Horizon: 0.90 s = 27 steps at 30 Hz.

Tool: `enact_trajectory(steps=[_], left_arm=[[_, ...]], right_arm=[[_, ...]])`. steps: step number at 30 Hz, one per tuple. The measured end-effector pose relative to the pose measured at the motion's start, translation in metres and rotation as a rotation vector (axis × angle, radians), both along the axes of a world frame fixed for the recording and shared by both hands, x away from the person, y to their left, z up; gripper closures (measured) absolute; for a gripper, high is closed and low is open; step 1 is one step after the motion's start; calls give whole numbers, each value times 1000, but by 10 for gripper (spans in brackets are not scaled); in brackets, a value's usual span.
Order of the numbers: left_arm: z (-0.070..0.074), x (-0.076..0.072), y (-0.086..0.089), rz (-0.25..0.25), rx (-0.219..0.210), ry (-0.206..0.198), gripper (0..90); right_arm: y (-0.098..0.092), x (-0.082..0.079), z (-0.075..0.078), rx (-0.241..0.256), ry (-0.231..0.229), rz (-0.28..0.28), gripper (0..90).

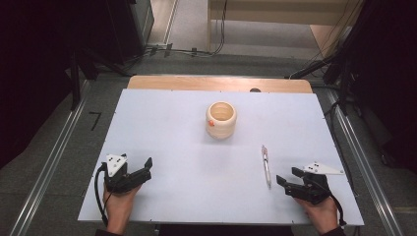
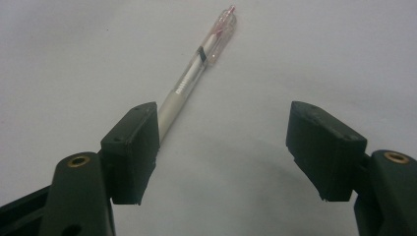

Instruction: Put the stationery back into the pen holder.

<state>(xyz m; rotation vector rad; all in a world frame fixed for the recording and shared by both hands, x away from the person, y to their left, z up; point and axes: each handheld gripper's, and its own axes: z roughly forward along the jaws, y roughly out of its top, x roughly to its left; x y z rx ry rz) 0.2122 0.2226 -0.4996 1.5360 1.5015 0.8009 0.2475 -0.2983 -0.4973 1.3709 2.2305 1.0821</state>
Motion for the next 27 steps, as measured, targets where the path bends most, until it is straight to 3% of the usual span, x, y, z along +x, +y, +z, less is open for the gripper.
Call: enact_trajectory(steps=[27], left_arm=[[0,0,-1,-5,2,1,122]], right_arm=[[30,7,-6,-32,13,33,311]])
